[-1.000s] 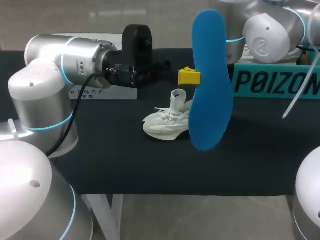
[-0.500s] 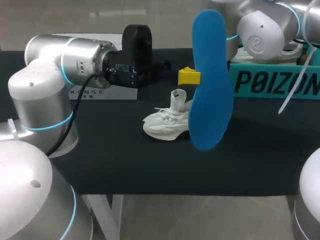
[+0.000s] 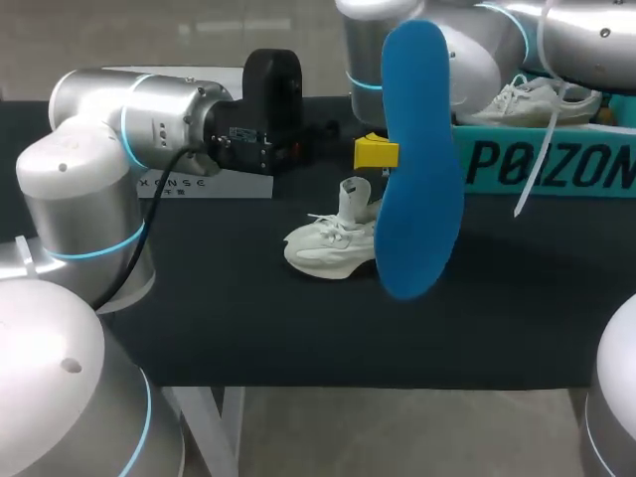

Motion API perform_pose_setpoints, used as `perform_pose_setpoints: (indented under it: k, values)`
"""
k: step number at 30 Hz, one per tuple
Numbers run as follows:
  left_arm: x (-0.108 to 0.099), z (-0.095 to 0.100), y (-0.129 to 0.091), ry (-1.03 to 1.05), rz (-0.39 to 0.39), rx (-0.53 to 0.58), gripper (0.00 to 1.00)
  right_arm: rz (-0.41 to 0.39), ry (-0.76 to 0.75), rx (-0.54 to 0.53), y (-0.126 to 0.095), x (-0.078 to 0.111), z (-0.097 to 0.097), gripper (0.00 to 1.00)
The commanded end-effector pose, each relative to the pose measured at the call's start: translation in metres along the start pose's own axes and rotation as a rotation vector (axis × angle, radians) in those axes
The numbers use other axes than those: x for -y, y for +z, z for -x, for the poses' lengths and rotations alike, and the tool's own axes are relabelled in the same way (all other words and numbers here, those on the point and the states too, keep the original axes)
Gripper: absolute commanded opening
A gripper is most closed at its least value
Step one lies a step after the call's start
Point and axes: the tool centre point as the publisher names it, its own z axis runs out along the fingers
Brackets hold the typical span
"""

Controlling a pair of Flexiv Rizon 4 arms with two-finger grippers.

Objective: Take the shoe out of the shoebox, open the shoe tongue, remove and reinsert the insole, then place the shoe into the shoebox

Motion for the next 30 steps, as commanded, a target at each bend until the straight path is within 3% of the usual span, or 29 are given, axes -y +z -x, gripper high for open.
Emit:
perform_pose_setpoints:
  k: [1,13,15,18,19,20,21,22,26,28,30]
  values:
    - [0.0,0.0,0.001,0.0,-0.001,0.001,0.0,-0.012,0.009,-0.005,0.009,-0.003,-0.004,1.0]
    - [0.0,0.0,0.001,0.0,-0.001,0.001,0.0,0.003,-0.001,0.037,0.038,-0.011,0.007,1.0]
    - [0.0,0.0,0.001,0.0,-0.001,0.001,0.0,-0.003,-0.002,0.04,0.04,-0.012,0.01,0.96]
    - [0.0,0.0,0.001,0.0,-0.001,0.001,0.0,0.005,0.003,0.032,0.042,-0.011,0.014,1.0]
    - [0.0,0.0,0.001,0.0,-0.001,0.001,0.0,0.002,0.004,0.03,0.042,-0.01,0.015,0.85]
    - [0.0,0.0,0.001,0.0,-0.001,0.001,0.0,0.002,0.005,0.028,0.042,-0.01,0.016,0.79]
    - [0.0,0.0,0.001,0.0,-0.001,0.001,0.0,0.004,0.007,0.023,0.043,-0.009,0.017,0.53]
    - [0.0,0.0,0.001,0.0,-0.001,0.001,0.0,0.002,0.008,0.019,0.043,-0.008,0.018,0.4]
    - [0.0,0.0,0.001,0.0,-0.001,0.001,0.0,0.012,0.006,0.02,0.041,-0.006,0.023,0.31]
    - [0.0,0.0,0.001,0.0,-0.001,0.001,0.0,0.013,0.005,0.021,0.042,-0.005,0.025,0.33]
    - [0.0,0.0,0.001,0.0,-0.001,0.001,0.0,0.016,0.004,0.021,0.042,-0.006,0.026,0.29]
